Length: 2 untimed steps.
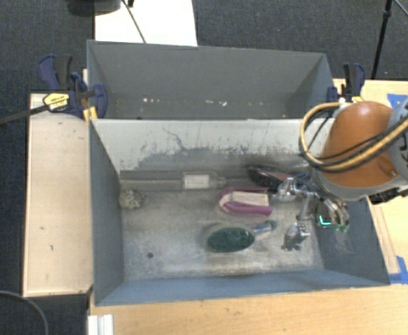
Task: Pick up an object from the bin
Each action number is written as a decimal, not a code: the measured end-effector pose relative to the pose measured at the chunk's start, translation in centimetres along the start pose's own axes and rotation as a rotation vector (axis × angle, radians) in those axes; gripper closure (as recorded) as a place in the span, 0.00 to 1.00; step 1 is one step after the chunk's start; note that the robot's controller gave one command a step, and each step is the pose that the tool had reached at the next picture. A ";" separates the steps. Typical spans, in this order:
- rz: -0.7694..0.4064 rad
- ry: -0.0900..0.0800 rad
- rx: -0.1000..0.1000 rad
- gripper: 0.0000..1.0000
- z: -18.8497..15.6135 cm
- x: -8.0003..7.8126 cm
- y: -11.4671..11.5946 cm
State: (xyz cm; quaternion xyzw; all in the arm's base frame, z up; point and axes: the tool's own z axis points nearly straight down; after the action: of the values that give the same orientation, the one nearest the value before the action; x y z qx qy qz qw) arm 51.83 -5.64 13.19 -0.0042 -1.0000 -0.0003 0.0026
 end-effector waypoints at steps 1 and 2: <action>0.052 -0.030 -0.003 0.00 4.1 -0.5 6.5; 0.050 -0.050 -0.003 1.00 3.8 -1.0 6.7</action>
Offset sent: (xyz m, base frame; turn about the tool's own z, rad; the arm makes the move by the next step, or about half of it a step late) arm -0.0022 0.0821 -0.0619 0.0576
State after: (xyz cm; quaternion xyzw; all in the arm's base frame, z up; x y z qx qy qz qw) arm 52.88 1.01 9.37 -0.0289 -0.9993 -0.0015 -0.0222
